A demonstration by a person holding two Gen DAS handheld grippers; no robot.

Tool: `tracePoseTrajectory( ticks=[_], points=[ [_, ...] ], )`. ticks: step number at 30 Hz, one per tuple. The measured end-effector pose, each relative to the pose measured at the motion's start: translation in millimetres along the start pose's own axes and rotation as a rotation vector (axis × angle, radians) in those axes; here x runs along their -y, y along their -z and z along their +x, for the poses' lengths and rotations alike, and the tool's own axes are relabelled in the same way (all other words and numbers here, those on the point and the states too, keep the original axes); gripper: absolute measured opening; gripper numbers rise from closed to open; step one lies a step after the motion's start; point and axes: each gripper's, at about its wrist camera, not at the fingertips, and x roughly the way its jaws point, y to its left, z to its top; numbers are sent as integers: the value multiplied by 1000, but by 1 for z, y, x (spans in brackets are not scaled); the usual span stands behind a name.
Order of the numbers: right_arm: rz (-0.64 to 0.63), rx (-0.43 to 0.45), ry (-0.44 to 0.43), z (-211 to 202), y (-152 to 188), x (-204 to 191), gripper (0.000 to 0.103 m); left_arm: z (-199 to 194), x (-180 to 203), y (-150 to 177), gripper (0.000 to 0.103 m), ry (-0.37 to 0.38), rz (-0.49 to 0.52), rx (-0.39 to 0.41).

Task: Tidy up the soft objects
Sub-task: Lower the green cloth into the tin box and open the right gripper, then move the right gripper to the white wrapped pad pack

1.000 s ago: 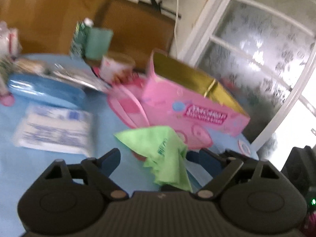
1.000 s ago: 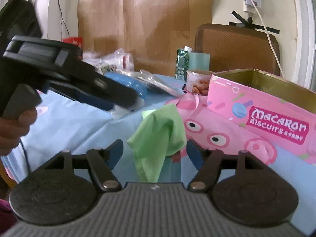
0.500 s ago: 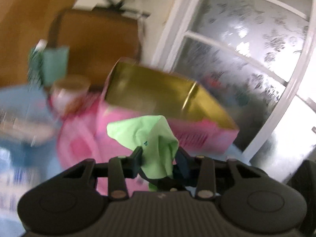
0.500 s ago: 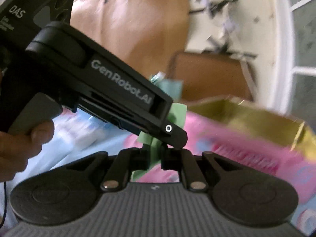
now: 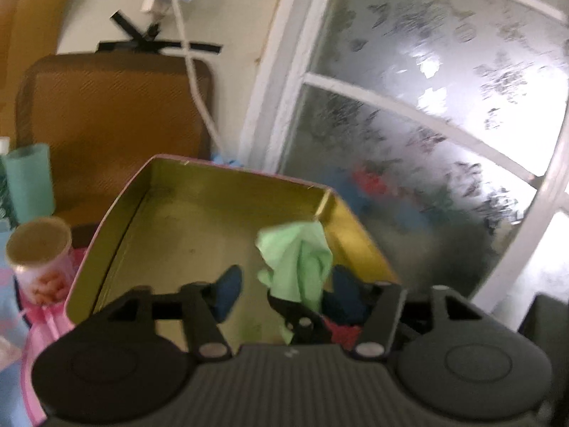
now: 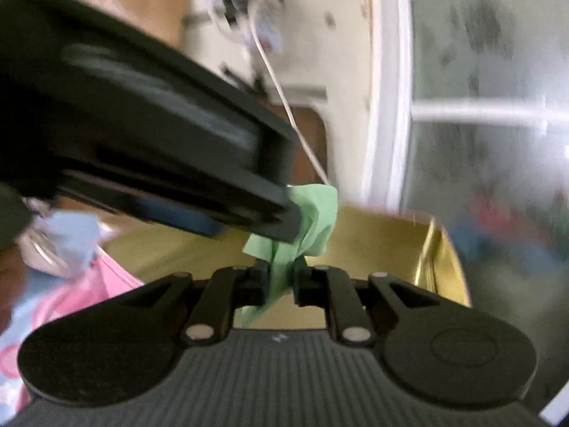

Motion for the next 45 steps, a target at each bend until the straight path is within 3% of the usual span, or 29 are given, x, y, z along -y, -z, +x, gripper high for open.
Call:
tracePoseTrajectory(
  ticks=[1, 3, 4, 6, 16, 20, 23, 28, 31, 35, 40, 43, 45],
  points=[
    [31, -33, -7, 1, 3, 4, 58, 0, -2, 3, 74, -15, -3, -3],
    [99, -33, 11, -5, 8, 11, 83, -4, -8, 8, 90, -37, -8, -3],
    [121, -15, 19, -11, 10, 12, 85, -8, -11, 10, 94, -44, -14, 2],
    [129, 2, 21, -21, 12, 11, 85, -21, -19, 13, 101, -48, -28, 22],
    [113, 132, -28, -62, 30, -47, 99, -120, -70, 54, 103, -19, -68, 140],
    [83, 149, -152, -71, 35, -74, 103, -165, -100, 88, 103, -68, -46, 174],
    [35, 115, -244, -70, 32, -97, 103, -202, -126, 115, 102, -148, -40, 196],
    [-35, -2, -415, -62, 27, -138, 103, -249, -180, 147, 99, -241, -195, 229],
    [-90, -49, -485, -56, 30, -167, 103, -257, -213, 154, 96, -249, -339, 230],
    [-192, -77, -539, -51, 31, -202, 103, -253, -234, 154, 96, -277, -405, 247],
    [-260, -146, -549, -34, 26, -234, 103, -234, -234, 148, 96, -292, -373, 197],
    [-258, -218, -550, -18, 31, -245, 102, -217, -229, 150, 93, -290, -331, 119],
    [-256, -270, -576, -11, 35, -249, 95, -209, -225, 148, 88, -271, -293, 75]
  ],
)
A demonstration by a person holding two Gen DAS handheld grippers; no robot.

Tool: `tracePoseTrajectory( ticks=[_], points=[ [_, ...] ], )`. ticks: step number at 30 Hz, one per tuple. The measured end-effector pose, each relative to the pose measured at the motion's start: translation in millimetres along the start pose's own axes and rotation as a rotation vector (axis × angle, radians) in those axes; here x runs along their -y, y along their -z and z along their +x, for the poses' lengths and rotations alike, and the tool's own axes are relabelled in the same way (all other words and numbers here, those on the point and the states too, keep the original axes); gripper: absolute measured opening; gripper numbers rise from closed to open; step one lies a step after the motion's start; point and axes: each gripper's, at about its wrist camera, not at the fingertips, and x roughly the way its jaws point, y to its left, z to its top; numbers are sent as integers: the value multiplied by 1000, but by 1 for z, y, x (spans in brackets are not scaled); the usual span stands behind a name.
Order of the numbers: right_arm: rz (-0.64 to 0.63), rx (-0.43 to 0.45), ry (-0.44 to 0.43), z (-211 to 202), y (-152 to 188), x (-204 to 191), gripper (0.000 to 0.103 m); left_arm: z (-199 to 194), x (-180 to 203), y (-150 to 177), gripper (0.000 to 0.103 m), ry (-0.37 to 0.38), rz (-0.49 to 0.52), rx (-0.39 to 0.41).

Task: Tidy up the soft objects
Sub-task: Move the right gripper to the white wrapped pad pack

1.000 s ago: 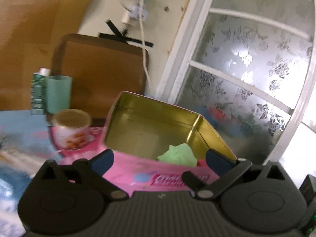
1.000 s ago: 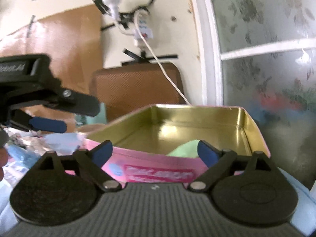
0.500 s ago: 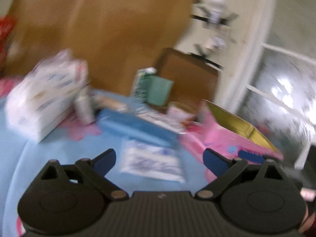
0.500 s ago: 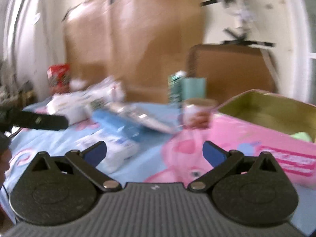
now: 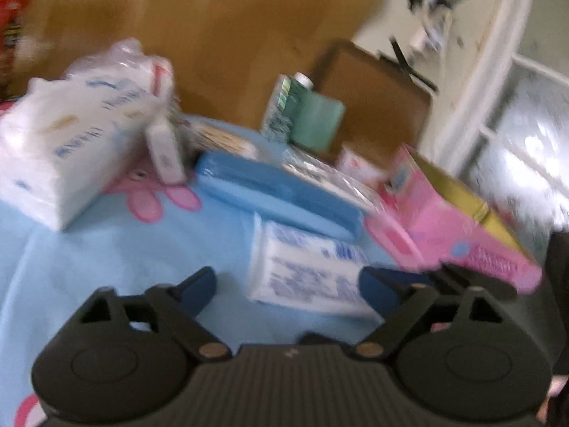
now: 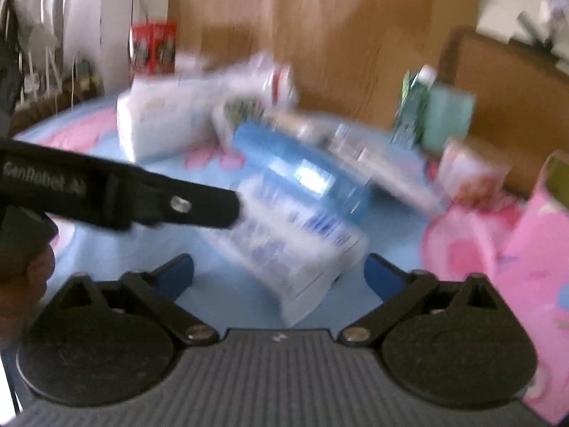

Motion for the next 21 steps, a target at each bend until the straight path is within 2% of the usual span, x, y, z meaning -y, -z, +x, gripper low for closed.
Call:
tracePoseTrajectory(
  ticks=[4, 7, 15, 21],
  points=[
    [19, 12, -10, -5, 2, 1, 88, 3, 6, 3, 87, 36, 50, -22],
    [18, 12, -10, -6, 3, 1, 88, 4, 7, 4, 87, 48, 64, -27],
    [15, 7, -9, -3, 1, 0, 90, 4, -4, 0, 88, 108, 0, -23],
    [15, 7, -11, -3, 1, 0, 90, 4, -6, -1, 90, 118, -16, -21]
  ],
)
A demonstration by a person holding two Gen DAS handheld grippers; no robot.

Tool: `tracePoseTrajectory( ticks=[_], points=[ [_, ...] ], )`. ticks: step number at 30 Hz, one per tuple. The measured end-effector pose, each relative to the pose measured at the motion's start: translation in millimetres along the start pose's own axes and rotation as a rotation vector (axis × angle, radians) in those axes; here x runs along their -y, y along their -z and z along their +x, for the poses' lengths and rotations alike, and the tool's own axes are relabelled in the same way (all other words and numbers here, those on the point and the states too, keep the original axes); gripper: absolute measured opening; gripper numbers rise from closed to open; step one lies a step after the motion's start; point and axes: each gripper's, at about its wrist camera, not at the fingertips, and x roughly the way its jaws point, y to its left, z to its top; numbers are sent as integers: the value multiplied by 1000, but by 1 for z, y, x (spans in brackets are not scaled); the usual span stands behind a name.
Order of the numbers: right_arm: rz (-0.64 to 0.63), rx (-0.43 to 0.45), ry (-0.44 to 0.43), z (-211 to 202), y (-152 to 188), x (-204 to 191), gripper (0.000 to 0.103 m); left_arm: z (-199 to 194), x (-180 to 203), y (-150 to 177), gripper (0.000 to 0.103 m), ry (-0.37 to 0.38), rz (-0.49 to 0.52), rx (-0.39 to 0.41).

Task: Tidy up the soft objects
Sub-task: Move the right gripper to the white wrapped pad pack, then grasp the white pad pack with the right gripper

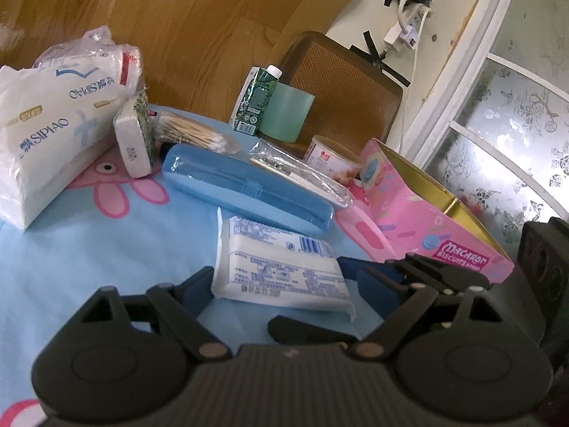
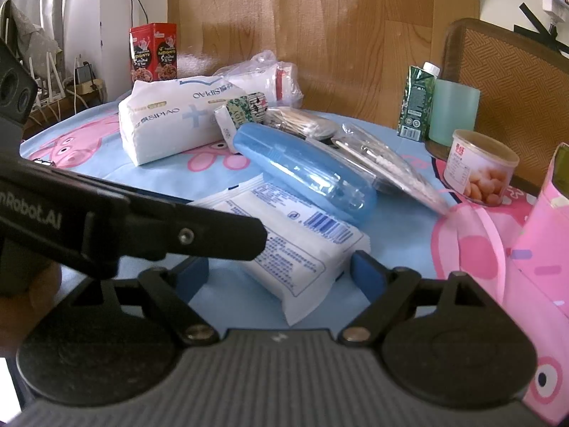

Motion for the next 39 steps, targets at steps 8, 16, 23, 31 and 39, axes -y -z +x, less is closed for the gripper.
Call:
tracePoseTrajectory(
  ticks=[8, 16, 23, 31, 39],
  points=[
    [0, 0, -1, 0, 0, 0, 90, -17, -7, 3, 90, -51, -59, 108],
    [-4, 3, -7, 0, 0, 0, 85, -1, 4, 2, 90, -61, 6, 13],
    [0, 17, -5, -2, 0, 0, 73, 3, 14, 5, 90, -76, 73, -12],
    [10, 19, -5, -3, 0, 1, 70, 3, 15, 5, 87, -87, 89, -16],
    [-16, 31, 5, -21, 14, -5, 67, -3, 33, 19, 84, -86, 129, -31]
  ],
)
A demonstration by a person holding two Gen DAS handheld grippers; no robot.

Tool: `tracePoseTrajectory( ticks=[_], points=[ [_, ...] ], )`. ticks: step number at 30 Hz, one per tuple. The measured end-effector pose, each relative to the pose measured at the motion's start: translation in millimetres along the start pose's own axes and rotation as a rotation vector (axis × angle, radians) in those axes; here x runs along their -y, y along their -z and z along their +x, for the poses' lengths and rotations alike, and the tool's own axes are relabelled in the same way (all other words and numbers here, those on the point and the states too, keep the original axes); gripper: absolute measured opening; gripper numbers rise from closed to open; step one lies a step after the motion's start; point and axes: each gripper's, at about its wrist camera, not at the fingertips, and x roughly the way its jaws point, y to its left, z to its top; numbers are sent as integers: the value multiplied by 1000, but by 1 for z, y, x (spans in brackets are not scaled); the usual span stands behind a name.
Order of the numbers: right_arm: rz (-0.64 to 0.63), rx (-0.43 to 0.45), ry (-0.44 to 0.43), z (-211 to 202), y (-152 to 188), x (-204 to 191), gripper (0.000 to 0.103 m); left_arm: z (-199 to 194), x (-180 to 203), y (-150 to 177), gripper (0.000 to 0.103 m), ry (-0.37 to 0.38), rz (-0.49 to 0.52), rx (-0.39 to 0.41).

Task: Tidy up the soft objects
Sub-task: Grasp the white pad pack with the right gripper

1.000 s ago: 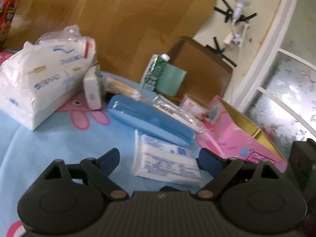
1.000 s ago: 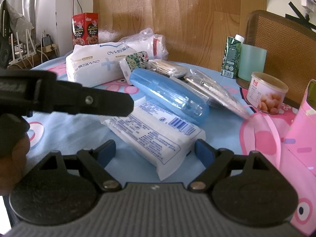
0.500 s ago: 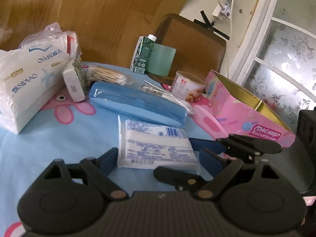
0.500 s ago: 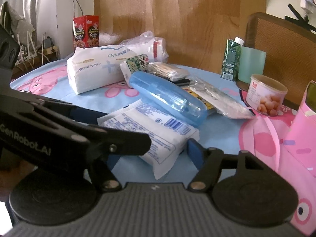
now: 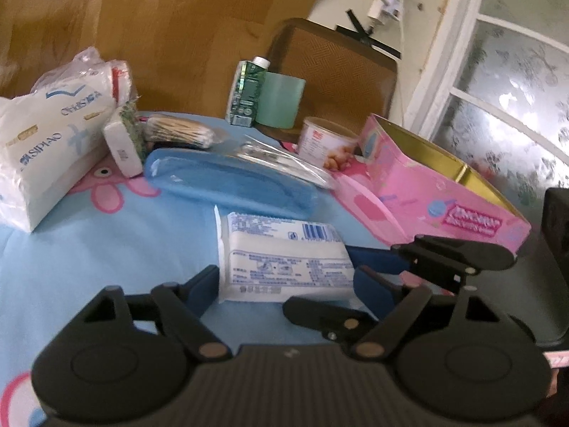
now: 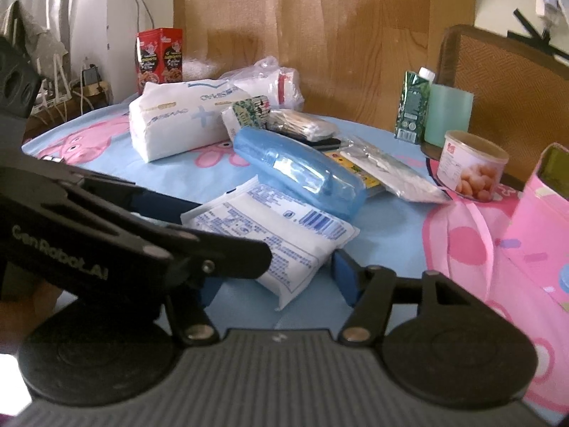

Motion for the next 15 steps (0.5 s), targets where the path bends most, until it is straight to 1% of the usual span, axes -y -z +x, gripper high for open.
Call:
tracePoseTrajectory(
  ticks=[4, 7, 15],
  points=[
    [1, 3, 1, -18, 10, 5, 67, -3, 13, 9, 84, 42, 6, -7],
    [22, 9, 5, -32, 21, 11, 67, -2, 29, 13, 84, 65, 40, -24],
    [35, 39, 92, -61, 43, 24, 68, 10, 69, 20, 84, 123, 117, -58]
  ],
)
